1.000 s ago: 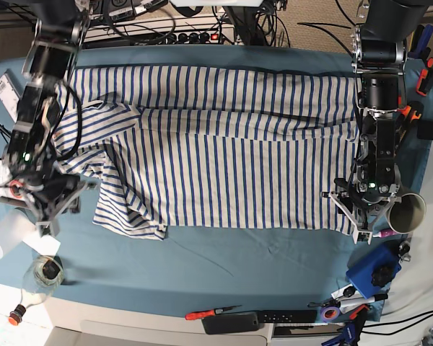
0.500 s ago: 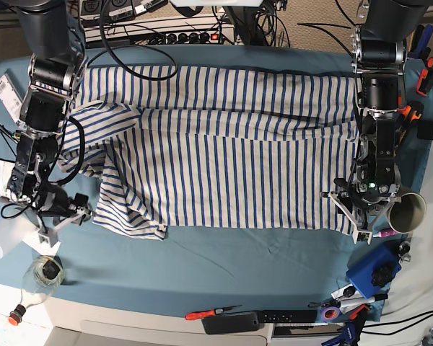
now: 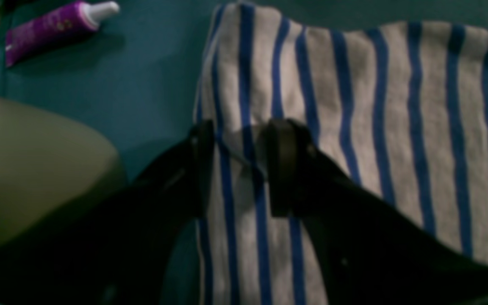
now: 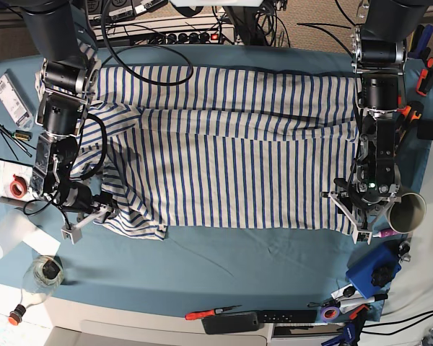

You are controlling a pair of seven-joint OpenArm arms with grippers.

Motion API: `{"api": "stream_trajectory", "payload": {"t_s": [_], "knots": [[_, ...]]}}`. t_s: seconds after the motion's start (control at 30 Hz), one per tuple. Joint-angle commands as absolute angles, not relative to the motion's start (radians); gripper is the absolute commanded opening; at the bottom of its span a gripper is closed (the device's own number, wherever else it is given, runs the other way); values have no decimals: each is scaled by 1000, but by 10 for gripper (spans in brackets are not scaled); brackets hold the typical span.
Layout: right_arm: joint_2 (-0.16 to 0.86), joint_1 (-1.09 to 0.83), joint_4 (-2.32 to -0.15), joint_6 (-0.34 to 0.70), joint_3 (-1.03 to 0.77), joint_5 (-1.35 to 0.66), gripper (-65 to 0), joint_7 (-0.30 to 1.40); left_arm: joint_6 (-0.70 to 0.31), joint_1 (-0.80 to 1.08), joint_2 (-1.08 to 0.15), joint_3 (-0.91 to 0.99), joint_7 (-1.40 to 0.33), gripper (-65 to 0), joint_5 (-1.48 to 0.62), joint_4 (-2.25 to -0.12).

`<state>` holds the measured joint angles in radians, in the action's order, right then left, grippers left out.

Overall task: Fold the T-shirt properly
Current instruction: 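Regrasp the shirt corner by the sleeve with the right gripper, then lower the left gripper and pinch the shirt edge by the other sleeve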

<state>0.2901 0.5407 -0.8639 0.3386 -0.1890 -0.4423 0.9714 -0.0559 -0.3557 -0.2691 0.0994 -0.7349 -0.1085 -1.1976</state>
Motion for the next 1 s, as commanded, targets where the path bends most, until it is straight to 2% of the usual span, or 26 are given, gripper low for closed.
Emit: {"api": "stream_trajectory", "payload": {"t_s": [0.0, 0.17, 0.2, 0.3, 0.43, 0.47, 0.5, 0.67, 0.73, 0.83, 0.97], "knots": [[294, 567, -874, 328, -191, -421, -373, 976, -52, -379, -277, 102, -725, -430, -115, -1211], [294, 568, -874, 293, -191, -376, -378, 948, -52, -380, -277, 102, -725, -431, -115, -1211], [294, 568, -874, 288, -191, -363, -399, 945, -52, -379, -277, 102, -725, -431, -116, -1211], [294, 567, -874, 287, -191, -342, -504, 946, -52, -379, -275, 102, -725, -471, -125, -1211], [294, 568, -874, 287, -191, -334, -647, 946, -52, -380, -268, 102, -725, -605, -189, -1211], [294, 568, -874, 287, -191, -327, -650, 945, -52, -380, -268, 102, -725, -643, -196, -1211], [294, 568, -875, 287, -191, -320, -650, 945, -53, -380, -265, 102, -725, -650, -197, -1211], [300, 568, -875, 289, -191, -313, -650, 938, -174, -382, -266, 102, -725, -650, -198, -1211], [304, 568, -875, 295, -191, -313, -650, 938, -161, -385, -266, 102, -725, -650, -189, -1212], [311, 568, -875, 295, -191, -313, -650, 938, -88, -396, -267, 102, -725, -650, -183, -1213], [313, 568, -875, 295, -191, -313, -650, 939, -104, -417, -267, 102, -725, -650, -183, -1213]]}}
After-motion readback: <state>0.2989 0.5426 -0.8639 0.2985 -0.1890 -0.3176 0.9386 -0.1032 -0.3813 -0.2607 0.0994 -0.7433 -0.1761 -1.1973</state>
